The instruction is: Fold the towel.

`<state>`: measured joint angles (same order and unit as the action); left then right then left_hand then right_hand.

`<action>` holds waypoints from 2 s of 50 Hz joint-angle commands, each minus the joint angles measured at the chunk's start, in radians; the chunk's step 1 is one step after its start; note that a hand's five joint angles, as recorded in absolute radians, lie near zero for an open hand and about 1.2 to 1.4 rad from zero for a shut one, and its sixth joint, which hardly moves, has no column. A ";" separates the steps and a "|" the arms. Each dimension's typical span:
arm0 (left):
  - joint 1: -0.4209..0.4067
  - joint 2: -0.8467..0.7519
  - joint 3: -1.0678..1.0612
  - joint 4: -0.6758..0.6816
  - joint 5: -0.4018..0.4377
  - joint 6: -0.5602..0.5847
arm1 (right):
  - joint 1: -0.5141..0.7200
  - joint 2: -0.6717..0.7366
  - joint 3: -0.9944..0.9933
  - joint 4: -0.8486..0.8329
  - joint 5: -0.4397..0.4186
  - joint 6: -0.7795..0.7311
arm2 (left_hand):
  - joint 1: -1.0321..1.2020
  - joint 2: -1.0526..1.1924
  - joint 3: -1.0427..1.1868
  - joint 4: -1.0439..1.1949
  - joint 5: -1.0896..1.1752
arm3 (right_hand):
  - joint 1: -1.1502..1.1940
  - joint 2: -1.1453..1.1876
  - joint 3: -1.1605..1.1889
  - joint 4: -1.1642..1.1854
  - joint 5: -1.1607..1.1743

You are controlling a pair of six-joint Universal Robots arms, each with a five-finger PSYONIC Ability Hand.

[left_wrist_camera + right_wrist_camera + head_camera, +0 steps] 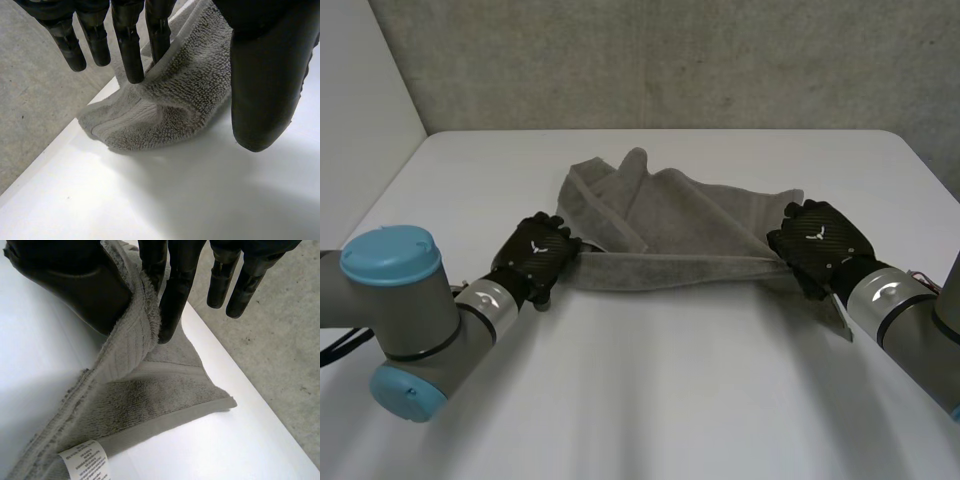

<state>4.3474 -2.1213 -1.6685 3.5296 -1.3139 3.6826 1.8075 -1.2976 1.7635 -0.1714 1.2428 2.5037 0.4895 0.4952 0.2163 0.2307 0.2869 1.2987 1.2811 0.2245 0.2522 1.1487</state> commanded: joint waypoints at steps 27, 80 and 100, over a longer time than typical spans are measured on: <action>0.081 0.179 -0.135 -0.021 0.007 0.217 | -0.033 -0.026 0.008 0.003 -0.006 0.007 | 0.420 0.414 -0.042 -0.056 0.448 | 0.098 0.115 -0.050 -0.078 0.073; 0.086 0.046 -0.085 0.020 0.108 0.221 | -0.022 -0.016 0.011 0.004 -0.002 0.009 | 0.162 0.156 -0.042 -0.056 0.190 | 0.098 0.115 -0.050 -0.078 0.073; 0.167 -0.017 -0.030 -0.078 0.216 0.209 | -0.020 -0.015 0.002 0.006 0.003 0.032 | 0.135 0.129 -0.042 -0.056 0.163 | 0.098 0.115 -0.050 -0.078 0.073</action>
<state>4.5365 -2.0798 -1.7308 3.4438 -1.0952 3.8946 1.7902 -1.3130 1.7748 -0.1659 1.2415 2.5162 0.6476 0.6437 0.2163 0.2307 0.4494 1.2988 1.2920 0.2245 0.2522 1.1490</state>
